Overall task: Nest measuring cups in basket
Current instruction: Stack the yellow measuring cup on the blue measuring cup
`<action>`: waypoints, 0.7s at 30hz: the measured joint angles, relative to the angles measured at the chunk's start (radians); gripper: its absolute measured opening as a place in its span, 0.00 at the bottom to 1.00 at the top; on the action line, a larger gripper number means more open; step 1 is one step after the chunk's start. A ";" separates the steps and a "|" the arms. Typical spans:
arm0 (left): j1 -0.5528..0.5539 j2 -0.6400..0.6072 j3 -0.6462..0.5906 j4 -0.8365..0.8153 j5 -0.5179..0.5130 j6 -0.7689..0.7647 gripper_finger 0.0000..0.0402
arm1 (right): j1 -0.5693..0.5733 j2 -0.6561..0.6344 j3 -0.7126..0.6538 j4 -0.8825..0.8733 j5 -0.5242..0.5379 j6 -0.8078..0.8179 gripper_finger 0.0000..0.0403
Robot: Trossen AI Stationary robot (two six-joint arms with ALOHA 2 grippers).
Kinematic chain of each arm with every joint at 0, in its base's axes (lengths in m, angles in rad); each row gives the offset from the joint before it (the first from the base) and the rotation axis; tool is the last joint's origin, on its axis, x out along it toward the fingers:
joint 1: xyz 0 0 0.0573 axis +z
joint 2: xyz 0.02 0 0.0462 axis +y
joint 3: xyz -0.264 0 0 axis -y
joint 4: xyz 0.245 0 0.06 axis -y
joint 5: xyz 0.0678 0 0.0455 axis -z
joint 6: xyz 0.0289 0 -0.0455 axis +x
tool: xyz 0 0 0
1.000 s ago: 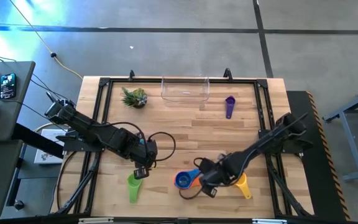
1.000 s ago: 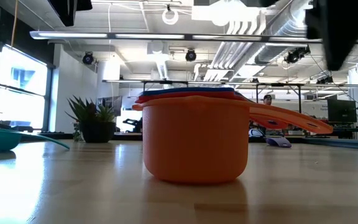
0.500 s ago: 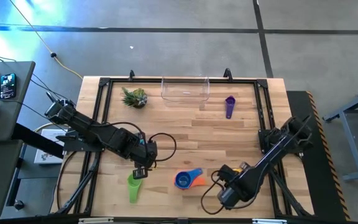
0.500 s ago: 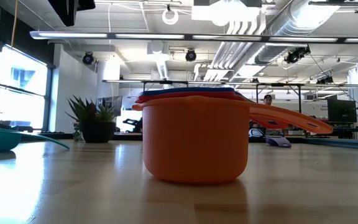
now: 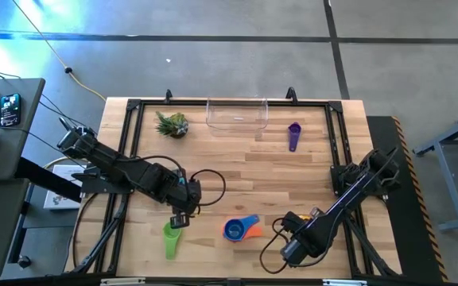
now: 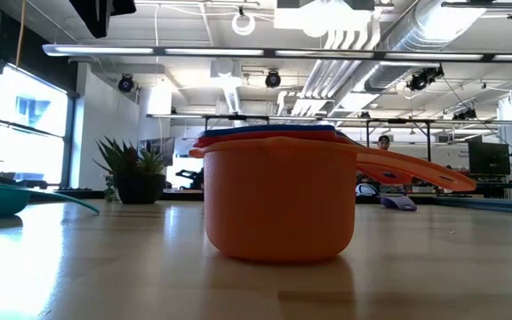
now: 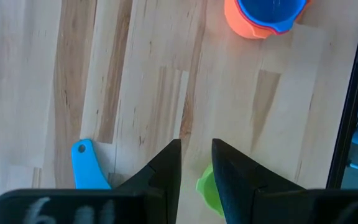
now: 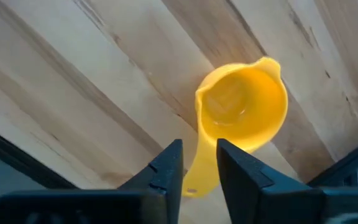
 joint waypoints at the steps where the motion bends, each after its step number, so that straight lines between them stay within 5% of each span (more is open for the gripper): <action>1: 0.000 0.000 0.000 0.000 0.000 0.000 0.19 | 0.000 0.000 0.000 0.000 -0.002 -0.008 0.25; 8: 0.010 0.000 0.000 0.000 0.000 -0.012 0.19 | 0.000 0.000 -0.009 0.002 0.055 -0.046 0.36; 21: 0.069 0.000 0.000 0.000 0.001 -0.036 0.19 | -0.010 0.002 -0.178 0.168 0.017 -0.081 0.36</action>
